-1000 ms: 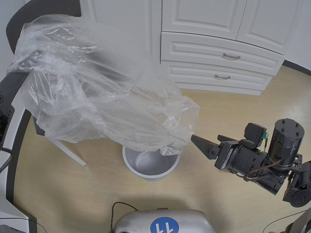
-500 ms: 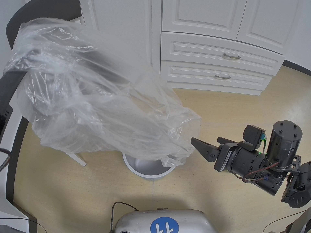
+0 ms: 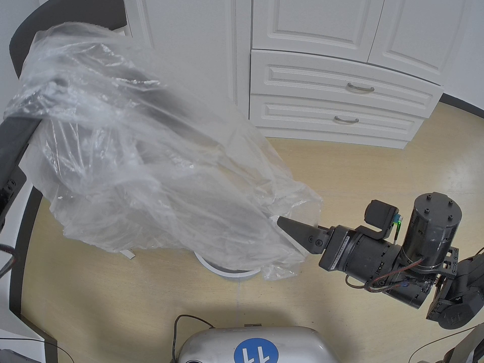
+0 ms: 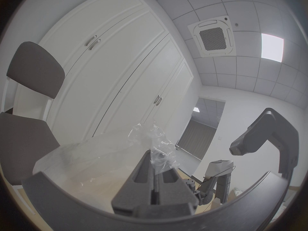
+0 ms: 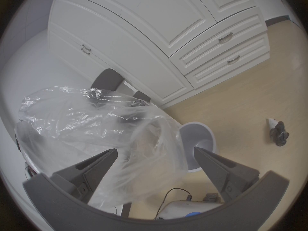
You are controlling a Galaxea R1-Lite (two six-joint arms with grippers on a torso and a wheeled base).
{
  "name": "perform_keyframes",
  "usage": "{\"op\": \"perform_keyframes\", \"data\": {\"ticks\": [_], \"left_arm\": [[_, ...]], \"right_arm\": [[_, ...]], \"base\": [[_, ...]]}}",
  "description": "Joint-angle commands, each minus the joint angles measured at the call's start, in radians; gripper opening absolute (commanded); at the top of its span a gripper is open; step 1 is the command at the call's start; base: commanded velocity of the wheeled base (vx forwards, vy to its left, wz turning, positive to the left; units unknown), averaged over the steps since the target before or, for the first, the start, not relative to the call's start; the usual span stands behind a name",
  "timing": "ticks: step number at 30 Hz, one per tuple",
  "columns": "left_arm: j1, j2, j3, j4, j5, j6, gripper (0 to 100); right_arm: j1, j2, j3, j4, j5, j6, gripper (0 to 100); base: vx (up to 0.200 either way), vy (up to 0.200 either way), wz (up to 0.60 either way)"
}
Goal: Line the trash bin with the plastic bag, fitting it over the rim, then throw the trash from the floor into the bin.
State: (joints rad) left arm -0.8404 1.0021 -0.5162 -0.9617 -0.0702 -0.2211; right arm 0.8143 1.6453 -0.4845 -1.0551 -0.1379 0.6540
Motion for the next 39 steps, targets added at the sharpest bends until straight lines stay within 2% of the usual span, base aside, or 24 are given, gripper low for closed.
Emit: {"op": "perform_keyframes", "data": {"ticks": [1, 30, 39], "left_arm": [[-0.011, 0.018, 0.001, -0.037, 0.000, -0.006, 0], [0.001, -0.022, -0.004, -0.065, 0.000, -0.001, 0], [0.001, -0.025, 0.001, -0.065, -0.005, -0.001, 0]], "right_arm": [[0.003, 0.041, 0.017, -0.039, 0.012, 0.006, 100], [-0.014, 0.044, 0.032, -0.037, 0.007, -0.028, 100], [-0.050, 0.024, 0.033, -0.149, -0.003, -0.036, 100]], "base": [[0.000, 0.000, 0.00], [0.000, 0.000, 0.00], [0.000, 0.000, 0.00]]}}
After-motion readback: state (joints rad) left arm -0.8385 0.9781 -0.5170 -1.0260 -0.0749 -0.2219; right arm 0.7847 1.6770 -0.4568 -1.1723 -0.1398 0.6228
